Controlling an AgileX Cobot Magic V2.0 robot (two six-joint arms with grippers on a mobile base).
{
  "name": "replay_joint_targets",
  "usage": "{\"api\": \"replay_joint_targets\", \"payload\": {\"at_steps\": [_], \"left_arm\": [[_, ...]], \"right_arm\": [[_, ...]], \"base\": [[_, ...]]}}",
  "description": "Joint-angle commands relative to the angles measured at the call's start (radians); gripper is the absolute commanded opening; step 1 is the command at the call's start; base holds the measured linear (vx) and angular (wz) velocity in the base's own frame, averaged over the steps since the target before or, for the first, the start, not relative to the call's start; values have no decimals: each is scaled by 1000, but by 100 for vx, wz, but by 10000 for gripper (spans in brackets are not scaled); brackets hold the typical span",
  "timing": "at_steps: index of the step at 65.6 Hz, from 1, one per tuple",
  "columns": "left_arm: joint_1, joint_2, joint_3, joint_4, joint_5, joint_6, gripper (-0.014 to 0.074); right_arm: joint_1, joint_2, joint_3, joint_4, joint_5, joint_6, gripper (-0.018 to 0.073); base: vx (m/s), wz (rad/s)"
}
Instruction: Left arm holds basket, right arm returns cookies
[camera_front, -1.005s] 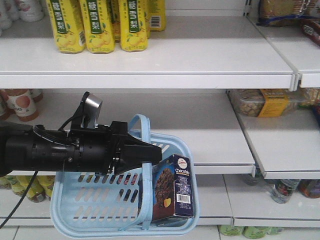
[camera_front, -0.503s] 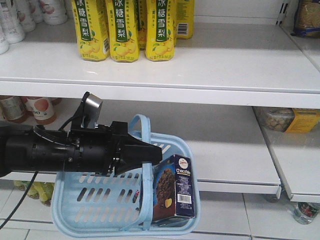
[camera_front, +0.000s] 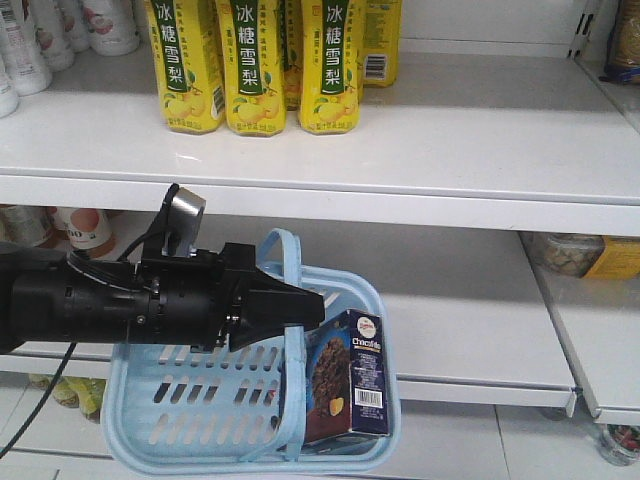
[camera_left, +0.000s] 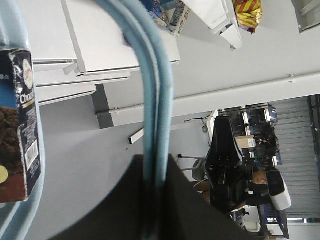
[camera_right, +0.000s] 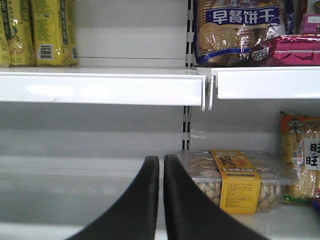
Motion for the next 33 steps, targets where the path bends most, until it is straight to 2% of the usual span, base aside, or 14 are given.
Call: {"api": "replay_joint_targets", "payload": {"at_steps": [1,33], "left_arm": [[-6,-41,-34,-117,64,6,-3],[-6,-41,-34,-117,64,6,-3]], "right_arm": [[-1,-8,16,-10,-76,-8,-6],[-1,-8,16,-10,-76,-8,-6]], "base": [[4,0],[2,-5]]}}
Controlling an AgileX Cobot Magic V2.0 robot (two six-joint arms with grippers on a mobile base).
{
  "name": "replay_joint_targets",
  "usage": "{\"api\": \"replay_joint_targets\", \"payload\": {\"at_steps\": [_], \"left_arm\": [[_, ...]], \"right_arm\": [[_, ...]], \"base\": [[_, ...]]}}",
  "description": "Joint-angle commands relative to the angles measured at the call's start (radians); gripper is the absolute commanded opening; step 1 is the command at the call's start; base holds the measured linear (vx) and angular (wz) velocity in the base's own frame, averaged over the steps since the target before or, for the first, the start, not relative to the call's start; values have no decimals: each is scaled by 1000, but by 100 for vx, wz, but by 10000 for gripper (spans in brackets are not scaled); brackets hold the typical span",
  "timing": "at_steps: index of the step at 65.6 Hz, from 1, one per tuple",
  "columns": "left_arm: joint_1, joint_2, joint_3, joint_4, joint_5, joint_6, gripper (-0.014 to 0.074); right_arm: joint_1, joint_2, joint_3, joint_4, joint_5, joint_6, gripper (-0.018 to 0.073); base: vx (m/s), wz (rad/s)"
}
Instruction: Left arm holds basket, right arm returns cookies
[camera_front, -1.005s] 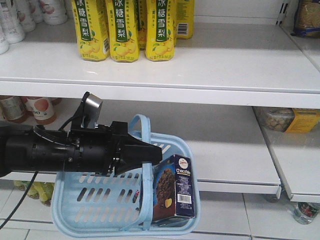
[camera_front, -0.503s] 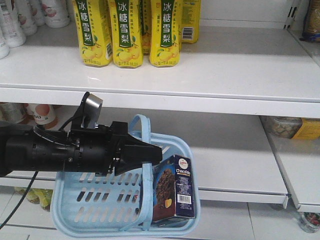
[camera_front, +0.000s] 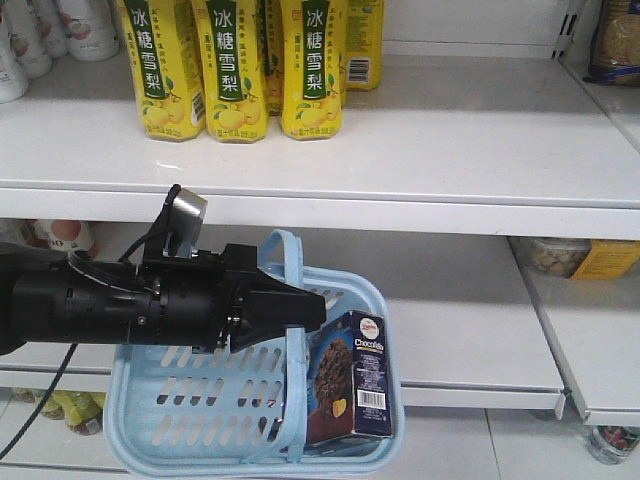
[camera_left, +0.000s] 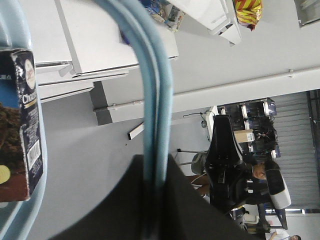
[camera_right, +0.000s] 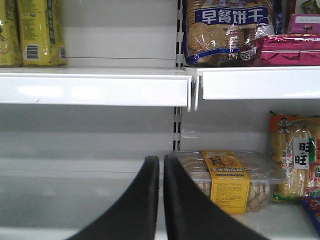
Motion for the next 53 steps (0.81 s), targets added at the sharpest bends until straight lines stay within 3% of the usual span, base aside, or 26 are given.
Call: {"api": "replay_joint_targets", "payload": {"at_steps": [1,53], "left_arm": [[-6,-41,-34,-117,64,6,-3],[-6,-41,-34,-117,64,6,-3]], "right_arm": [[-1,-8,16,-10,-76,-8,-6],[-1,-8,16,-10,-76,-8,-6]], "base": [[1,-4],[1,-1]]}}
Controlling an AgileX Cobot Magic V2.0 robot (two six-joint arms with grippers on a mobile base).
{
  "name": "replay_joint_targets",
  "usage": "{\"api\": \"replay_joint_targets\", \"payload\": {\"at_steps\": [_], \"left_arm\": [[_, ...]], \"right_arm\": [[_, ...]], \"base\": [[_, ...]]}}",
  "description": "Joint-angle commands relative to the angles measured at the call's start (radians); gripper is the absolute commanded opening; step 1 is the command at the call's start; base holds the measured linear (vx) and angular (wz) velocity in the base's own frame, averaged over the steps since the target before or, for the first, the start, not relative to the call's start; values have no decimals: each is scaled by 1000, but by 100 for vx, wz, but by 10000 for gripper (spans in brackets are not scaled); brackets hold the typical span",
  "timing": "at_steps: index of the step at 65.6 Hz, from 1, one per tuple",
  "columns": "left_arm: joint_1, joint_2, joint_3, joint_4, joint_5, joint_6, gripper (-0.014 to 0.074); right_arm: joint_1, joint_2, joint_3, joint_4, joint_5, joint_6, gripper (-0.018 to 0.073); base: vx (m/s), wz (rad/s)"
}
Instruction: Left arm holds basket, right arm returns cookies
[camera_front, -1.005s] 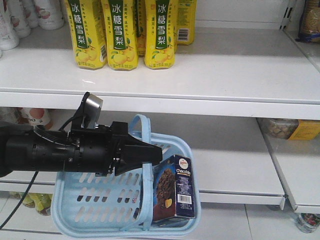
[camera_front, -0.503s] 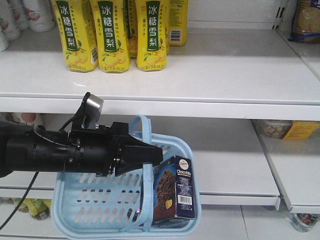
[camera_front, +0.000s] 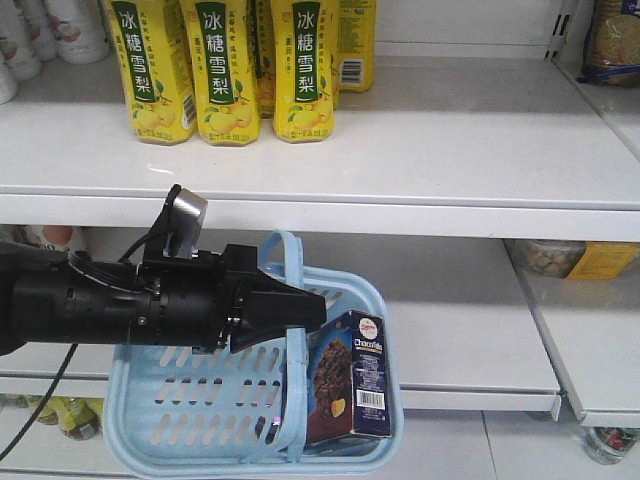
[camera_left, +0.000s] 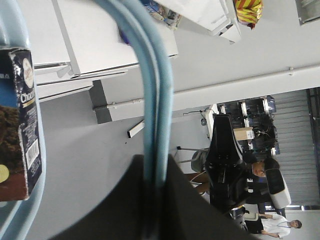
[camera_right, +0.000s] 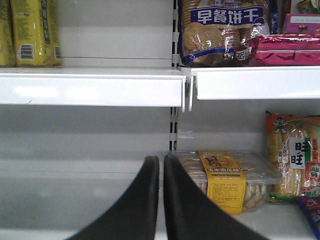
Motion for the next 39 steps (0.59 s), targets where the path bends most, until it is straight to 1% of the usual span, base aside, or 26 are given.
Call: {"api": "replay_joint_targets", "payload": {"at_steps": [1,11,20,30,39], "left_arm": [[-6,-41,-34,-117,63,6,-3],[-6,-41,-34,-117,63,6,-3],[-6,-41,-34,-117,63,6,-3],[-6,-41,-34,-117,63,6,-3],[-6,-41,-34,-117,63,6,-3]], "right_arm": [[-1,-8,16,-10,-76,-8,-6],[-1,-8,16,-10,-77,-8,-6],[-1,-8,12,-8,-109,-11,-6],[-1,-8,5,-6,-129,15,-6],[-1,0,-66,-6,-52,21,-6]], "base": [[0,0],[0,0],[0,0],[0,0],[0,0]]}}
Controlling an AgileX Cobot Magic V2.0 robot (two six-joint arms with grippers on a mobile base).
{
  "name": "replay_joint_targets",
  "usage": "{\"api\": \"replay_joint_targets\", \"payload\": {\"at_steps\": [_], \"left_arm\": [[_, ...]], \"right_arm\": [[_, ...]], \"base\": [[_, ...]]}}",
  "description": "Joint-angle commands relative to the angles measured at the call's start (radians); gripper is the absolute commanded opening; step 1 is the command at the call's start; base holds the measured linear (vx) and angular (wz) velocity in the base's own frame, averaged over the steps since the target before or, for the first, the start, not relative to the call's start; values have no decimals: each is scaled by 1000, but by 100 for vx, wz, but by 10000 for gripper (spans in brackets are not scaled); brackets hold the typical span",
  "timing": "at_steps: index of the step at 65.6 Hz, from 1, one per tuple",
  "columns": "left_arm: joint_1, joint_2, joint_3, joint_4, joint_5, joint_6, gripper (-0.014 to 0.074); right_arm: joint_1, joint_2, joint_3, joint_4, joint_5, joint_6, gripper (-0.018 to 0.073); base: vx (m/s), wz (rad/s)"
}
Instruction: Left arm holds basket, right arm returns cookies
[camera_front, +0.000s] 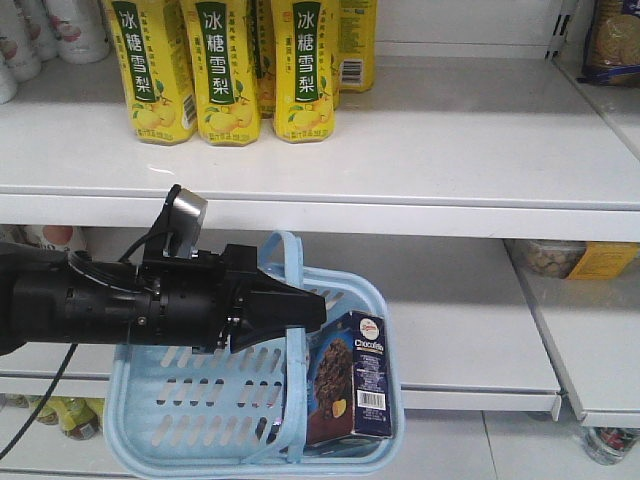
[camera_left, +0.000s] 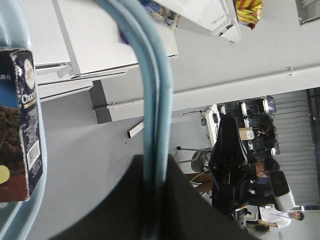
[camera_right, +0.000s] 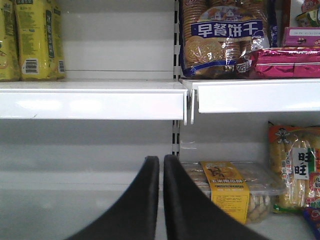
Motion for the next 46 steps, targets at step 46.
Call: {"api": "replay_joint_targets", "payload": {"at_steps": [46], "left_arm": [[-6,-41,-34,-117,63,6,-3]], "right_arm": [[-1,367,-363,-9,159,26,-4]], "base": [[0,0]]}}
